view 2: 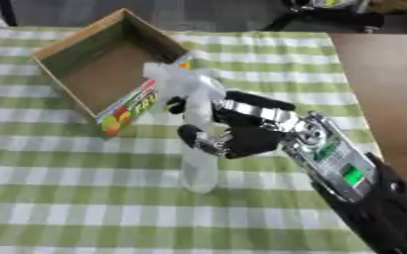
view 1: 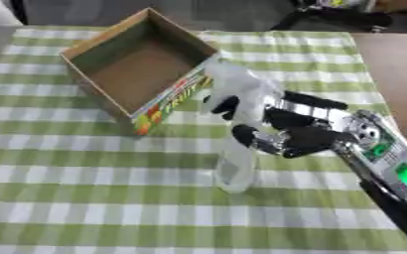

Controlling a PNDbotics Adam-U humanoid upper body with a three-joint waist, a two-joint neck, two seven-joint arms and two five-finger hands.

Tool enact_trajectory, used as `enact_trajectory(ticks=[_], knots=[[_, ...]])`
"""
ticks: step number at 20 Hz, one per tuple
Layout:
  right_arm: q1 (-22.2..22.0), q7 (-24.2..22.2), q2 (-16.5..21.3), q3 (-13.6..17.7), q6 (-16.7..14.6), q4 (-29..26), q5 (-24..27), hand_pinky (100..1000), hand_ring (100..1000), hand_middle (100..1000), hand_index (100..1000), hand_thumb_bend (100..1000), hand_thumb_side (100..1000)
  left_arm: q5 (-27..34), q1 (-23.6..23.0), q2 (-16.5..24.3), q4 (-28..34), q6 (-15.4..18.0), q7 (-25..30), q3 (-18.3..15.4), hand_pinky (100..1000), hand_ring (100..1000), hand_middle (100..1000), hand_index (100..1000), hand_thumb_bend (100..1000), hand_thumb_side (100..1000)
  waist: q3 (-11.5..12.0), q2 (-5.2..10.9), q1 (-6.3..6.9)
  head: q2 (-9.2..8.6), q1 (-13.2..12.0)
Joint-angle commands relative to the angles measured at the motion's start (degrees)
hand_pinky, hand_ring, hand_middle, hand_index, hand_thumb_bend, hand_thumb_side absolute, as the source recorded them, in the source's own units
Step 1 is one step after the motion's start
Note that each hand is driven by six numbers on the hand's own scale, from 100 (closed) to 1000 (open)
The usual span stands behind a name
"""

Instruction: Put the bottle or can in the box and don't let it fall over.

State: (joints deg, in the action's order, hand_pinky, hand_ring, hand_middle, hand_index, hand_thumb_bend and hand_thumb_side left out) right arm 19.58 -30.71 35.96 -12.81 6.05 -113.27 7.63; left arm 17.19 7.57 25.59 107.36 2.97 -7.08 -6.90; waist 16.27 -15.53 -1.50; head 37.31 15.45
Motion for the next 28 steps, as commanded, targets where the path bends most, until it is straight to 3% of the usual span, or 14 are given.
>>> enact_trajectory(ticks=[1, 17, 28], knots=[[0.1, -0.4, 0.4, -0.2, 0.6, -1.3, -0.8, 979, 1000, 1000, 1000, 100, 634, -0.4, 0.3, 0.7, 0.7, 0.0, 0.2, -0.2, 934, 843, 944, 857, 120, 856, 0.1, 0.67, 0.24, -0.66, 0.2], [-0.4, 2.5, -0.1, -0.2, 3.6, -1.3, -5.2, 973, 1000, 1000, 986, 100, 491, -0.4, 0.4, 0.7, 0.8, 0.1, 0.7, -0.1, 936, 843, 945, 857, 121, 858, 0.1, 0.53, 0.4, -1.0, 0.4], [-0.8, 2.3, -0.3, -0.6, 5.5, -1.3, -4.7, 970, 1000, 1000, 974, 100, 526, -0.5, 0.3, 0.6, 0.7, 0.1, 0.7, -0.1, 937, 843, 945, 857, 120, 858, 0.1, 0.34, 0.4, -1.24, 0.4]])
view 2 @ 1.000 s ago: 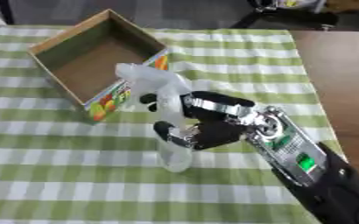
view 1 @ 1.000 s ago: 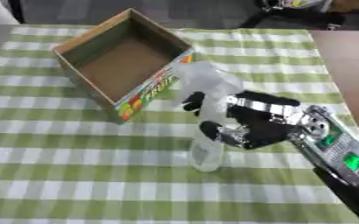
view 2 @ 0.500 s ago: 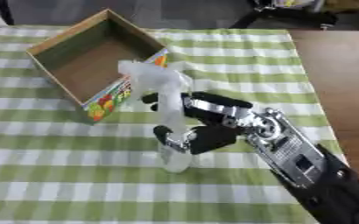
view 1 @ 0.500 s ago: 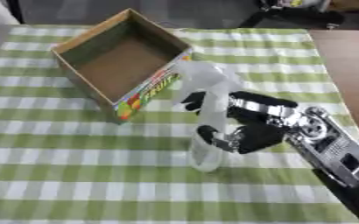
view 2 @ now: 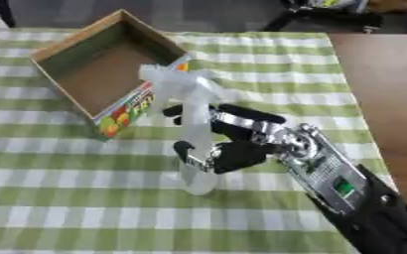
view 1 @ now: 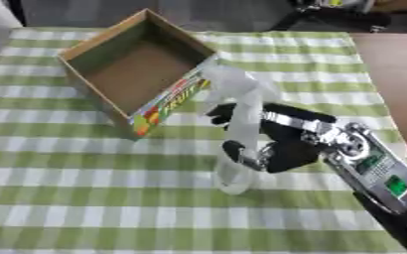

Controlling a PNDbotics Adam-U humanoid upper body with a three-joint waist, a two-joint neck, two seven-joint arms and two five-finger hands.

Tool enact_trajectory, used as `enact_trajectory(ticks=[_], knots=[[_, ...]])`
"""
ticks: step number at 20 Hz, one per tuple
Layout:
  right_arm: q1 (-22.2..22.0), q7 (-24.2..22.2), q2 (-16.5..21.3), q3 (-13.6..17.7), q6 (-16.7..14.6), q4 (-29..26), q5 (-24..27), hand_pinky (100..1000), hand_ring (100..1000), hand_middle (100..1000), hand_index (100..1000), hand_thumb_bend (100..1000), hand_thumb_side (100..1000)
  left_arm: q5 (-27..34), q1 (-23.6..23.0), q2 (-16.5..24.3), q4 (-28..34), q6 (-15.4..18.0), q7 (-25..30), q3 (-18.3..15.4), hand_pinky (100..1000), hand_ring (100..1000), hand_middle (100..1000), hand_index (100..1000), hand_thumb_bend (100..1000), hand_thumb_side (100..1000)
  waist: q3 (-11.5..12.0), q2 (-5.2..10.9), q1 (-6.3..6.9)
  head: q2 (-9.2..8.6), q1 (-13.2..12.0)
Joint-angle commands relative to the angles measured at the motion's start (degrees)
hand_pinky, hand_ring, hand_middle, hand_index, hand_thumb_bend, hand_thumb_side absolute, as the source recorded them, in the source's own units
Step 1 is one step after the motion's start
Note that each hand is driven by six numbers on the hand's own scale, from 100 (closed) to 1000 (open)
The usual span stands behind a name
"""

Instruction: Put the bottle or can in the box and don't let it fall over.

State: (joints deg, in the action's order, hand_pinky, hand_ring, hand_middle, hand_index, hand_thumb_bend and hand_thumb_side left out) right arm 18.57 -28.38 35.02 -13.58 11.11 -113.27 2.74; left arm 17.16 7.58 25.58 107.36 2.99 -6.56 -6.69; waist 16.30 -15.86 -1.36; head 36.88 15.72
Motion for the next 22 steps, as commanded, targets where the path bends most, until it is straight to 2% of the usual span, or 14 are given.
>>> enact_trajectory(ticks=[1, 12, 22], knots=[[0.1, -0.1, 0.5, 0.1, 0.7, -1.3, 0.3, 970, 1000, 1000, 974, 100, 537, -0.5, 0.3, 0.6, 0.7, 0.0, 0.2, -0.3, 937, 843, 945, 857, 120, 858, 0.1, 0.65, 0.25, -0.85, 0.1], [-1.2, -0.3, -0.7, -0.6, 2.9, -0.9, 0.0, 968, 1000, 1000, 975, 100, 526, -0.7, 0.4, 0.4, 0.7, 0.1, 0.4, -0.3, 939, 843, 946, 857, 119, 859, 0.2, 0.08, 0.38, -1.15, 0.1], [-1.3, -0.9, -2.0, -1.4, 2.5, 2.5, -0.9, 967, 1000, 1000, 975, 100, 521, -0.7, 0.4, 0.2, 0.7, 0.2, 0.6, -0.3, 940, 843, 947, 857, 118, 860, 0.4, -0.42, 0.49, -1.52, 0.2]])
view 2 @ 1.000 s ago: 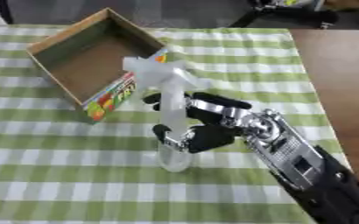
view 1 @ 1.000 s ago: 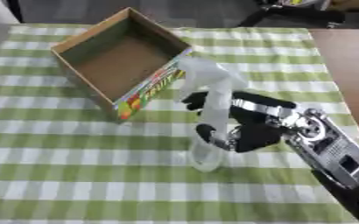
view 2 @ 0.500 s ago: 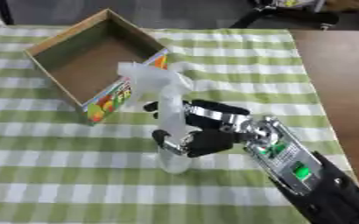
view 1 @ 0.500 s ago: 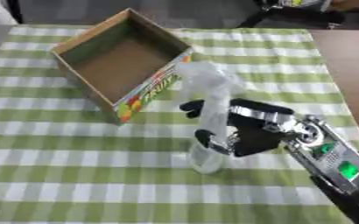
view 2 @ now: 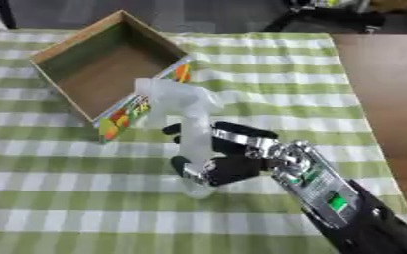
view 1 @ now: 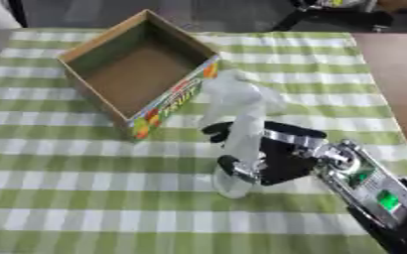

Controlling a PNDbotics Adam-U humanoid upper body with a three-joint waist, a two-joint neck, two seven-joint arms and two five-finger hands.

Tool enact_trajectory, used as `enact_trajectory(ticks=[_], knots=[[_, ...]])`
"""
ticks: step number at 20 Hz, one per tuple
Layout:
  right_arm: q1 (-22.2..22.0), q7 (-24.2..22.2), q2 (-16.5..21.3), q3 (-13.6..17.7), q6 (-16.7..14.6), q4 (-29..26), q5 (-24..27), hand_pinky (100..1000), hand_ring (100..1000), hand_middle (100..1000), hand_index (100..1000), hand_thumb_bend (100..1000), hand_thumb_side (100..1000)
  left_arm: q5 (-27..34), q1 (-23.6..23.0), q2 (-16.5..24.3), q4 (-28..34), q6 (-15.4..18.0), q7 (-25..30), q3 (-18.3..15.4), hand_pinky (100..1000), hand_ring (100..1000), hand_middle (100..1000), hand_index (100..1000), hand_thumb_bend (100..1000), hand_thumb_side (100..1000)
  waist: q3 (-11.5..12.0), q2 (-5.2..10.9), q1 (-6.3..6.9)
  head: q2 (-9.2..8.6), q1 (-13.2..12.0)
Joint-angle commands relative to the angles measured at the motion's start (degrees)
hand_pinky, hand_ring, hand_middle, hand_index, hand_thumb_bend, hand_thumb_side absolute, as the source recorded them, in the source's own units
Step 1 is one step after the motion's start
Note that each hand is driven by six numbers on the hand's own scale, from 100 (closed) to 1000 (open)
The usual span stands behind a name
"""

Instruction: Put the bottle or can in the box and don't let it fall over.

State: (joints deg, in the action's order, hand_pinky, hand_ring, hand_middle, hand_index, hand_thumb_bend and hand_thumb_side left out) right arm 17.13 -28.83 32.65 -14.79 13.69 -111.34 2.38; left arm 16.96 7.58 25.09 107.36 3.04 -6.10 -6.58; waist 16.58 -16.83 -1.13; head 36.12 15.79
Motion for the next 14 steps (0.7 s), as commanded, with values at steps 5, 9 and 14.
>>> enact_trajectory(ticks=[5, 9, 14], knots=[[0.2, -0.9, -0.1, -0.7, -0.5, 2.3, -1.3, 967, 1000, 1000, 978, 100, 527, -0.5, 0.5, 0.6, 0.7, 0.1, 0.3, -0.4, 940, 843, 947, 857, 120, 862, 0.2, 0.45, 0.25, -0.97, 0.2], [0.2, -1.1, -0.5, -1.2, -0.9, 4.0, -1.7, 967, 1000, 1000, 983, 100, 540, -0.5, 0.5, 0.6, 0.7, 0.1, 0.3, -0.3, 941, 843, 947, 857, 120, 862, 0.3, 0.4, 0.22, -1.04, 0.2], [0.1, -1.3, -0.8, -1.6, -1.3, 5.3, -1.7, 966, 1000, 1000, 977, 100, 540, -0.5, 0.5, 0.5, 0.7, 0.1, 0.3, -0.4, 942, 843, 947, 858, 120, 862, 0.3, 0.42, 0.2, -0.97, 0.2]])
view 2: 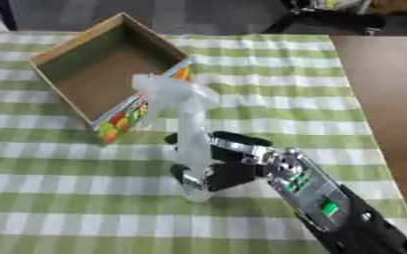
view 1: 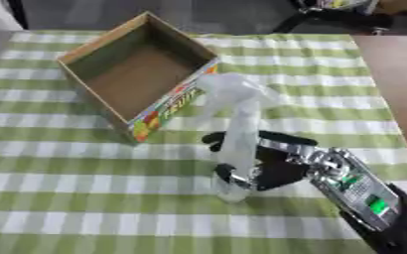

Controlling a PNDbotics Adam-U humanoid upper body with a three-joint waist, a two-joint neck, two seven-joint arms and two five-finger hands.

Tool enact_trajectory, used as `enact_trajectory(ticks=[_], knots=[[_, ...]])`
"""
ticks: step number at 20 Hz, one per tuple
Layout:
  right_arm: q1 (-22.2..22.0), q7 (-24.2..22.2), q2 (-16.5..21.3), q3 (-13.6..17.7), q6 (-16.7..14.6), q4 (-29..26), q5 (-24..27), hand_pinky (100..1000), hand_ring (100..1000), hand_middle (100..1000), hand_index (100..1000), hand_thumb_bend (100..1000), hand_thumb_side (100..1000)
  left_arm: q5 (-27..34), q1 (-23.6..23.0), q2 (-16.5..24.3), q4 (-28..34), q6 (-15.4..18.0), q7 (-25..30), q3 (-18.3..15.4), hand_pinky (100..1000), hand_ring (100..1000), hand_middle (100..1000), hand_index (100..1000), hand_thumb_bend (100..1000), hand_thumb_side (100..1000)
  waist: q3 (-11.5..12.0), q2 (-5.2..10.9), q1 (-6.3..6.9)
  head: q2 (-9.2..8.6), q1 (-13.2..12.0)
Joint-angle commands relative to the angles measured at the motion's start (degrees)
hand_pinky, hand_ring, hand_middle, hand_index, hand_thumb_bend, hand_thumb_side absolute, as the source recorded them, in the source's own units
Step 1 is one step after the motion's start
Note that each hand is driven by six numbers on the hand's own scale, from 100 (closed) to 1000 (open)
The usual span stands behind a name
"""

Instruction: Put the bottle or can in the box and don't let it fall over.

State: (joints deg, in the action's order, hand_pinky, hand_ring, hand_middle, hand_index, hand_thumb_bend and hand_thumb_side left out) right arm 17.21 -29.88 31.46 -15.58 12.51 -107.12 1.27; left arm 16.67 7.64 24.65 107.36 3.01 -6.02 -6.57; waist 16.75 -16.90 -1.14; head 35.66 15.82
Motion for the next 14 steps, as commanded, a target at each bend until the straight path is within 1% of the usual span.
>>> enact_trajectory(ticks=[1, 5, 6, 9, 12, 14], knots=[[0.0, -0.3, 0.3, -0.8, -0.2, 1.3, -0.6, 966, 1000, 1000, 973, 100, 533, -0.2, 0.4, 1.0, 0.7, 0.1, 0.3, -0.4, 942, 843, 947, 858, 121, 861, 0.2, 0.5, 0.21, -0.52, 0.2], [-0.1, 0.6, 0.1, -0.9, 0.0, 2.0, -0.2, 964, 1000, 1000, 925, 100, 488, -0.2, 0.5, 1.0, 0.8, 0.1, 0.3, -0.3, 942, 843, 947, 858, 121, 860, 0.1, 0.53, 0.23, -0.62, 0.2], [0.0, 1.0, 0.1, -1.0, 0.1, 2.1, 0.1, 963, 1000, 1000, 903, 100, 453, -0.1, 0.6, 1.0, 0.8, 0.1, 0.3, -0.3, 942, 843, 947, 858, 121, 860, 0.1, 0.54, 0.23, -0.63, 0.2], [0.0, 2.3, 0.1, -1.1, 0.9, 2.2, 0.9, 961, 1000, 1000, 881, 100, 389, -0.2, 0.5, 1.0, 0.8, 0.1, 0.4, -0.3, 943, 843, 947, 858, 120, 860, 0.1, 0.56, 0.25, -0.68, 0.2], [0.0, 3.0, 0.0, -1.3, 1.7, 2.4, 1.5, 962, 1000, 1000, 852, 100, 307, -0.1, 0.6, 1.0, 0.8, 0.1, 0.4, -0.3, 943, 843, 947, 858, 120, 859, 0.0, 0.57, 0.3, -0.76, 0.2], [0.1, 3.8, 0.0, -1.3, 2.1, 2.3, 1.9, 963, 1000, 1000, 826, 100, 282, -0.1, 0.6, 1.0, 0.8, 0.1, 0.4, -0.3, 943, 843, 947, 858, 120, 858, 0.0, 0.56, 0.34, -0.85, 0.2]])
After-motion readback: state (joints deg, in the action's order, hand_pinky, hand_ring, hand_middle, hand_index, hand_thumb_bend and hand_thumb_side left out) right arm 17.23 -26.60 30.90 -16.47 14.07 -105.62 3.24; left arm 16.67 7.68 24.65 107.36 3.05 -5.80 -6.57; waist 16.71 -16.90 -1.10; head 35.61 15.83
